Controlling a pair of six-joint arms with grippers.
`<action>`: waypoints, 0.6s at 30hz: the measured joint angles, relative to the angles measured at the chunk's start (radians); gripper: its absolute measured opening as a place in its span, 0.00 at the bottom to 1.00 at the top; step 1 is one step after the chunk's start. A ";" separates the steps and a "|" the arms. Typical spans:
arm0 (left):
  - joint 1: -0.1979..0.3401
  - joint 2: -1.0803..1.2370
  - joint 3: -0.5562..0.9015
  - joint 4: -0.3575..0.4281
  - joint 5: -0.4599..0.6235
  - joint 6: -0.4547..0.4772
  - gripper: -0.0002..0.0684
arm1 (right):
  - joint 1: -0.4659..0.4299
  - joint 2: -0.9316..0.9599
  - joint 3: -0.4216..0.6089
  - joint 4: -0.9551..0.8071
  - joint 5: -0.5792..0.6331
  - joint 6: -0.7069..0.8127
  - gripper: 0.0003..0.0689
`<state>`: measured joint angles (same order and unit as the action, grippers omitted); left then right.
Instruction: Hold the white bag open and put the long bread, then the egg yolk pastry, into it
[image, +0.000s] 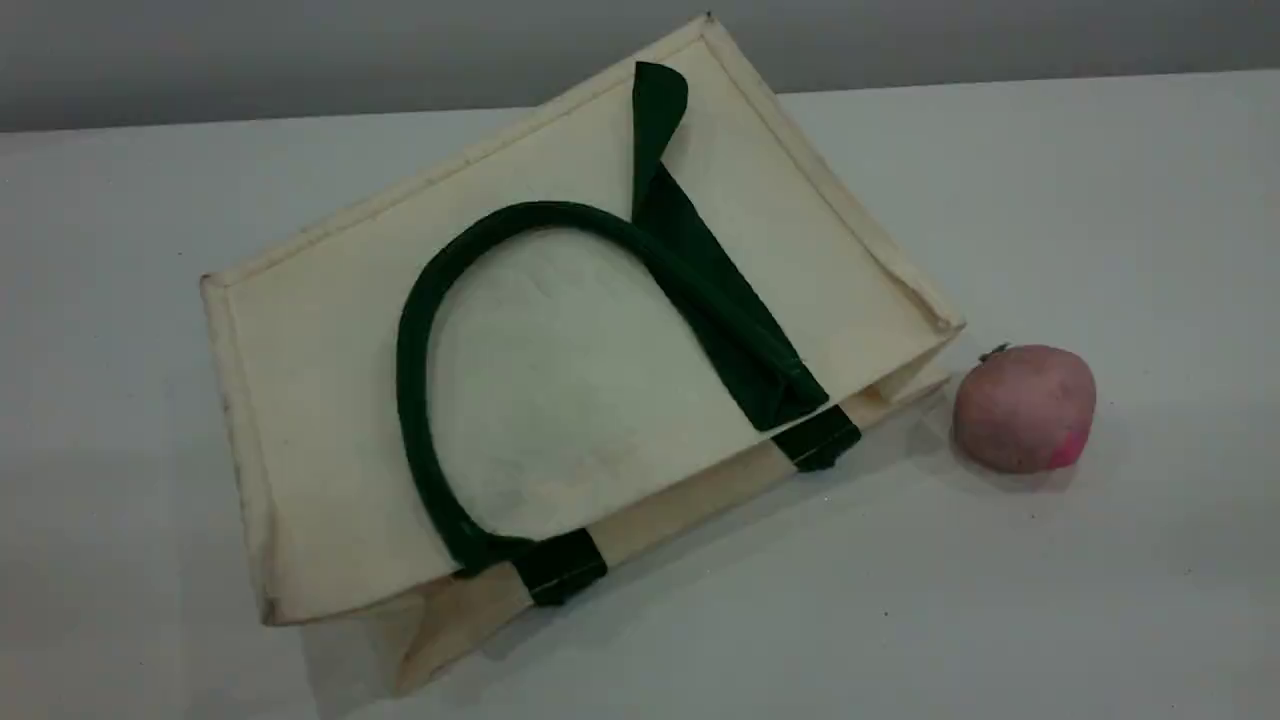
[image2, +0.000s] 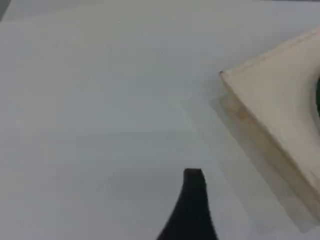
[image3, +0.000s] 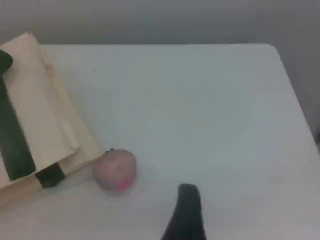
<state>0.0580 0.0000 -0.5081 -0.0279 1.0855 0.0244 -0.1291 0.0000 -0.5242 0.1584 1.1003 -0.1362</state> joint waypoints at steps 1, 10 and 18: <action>0.009 0.000 0.000 0.000 0.000 0.000 0.82 | 0.000 0.000 0.000 0.000 0.000 0.000 0.82; 0.021 0.000 0.000 0.000 0.000 0.000 0.82 | 0.021 0.000 0.000 0.000 0.000 0.000 0.82; 0.021 0.000 0.000 0.000 0.000 0.000 0.82 | 0.054 0.000 0.000 0.001 0.000 0.000 0.82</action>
<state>0.0787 0.0000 -0.5081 -0.0279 1.0855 0.0244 -0.0746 0.0000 -0.5242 0.1598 1.1003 -0.1362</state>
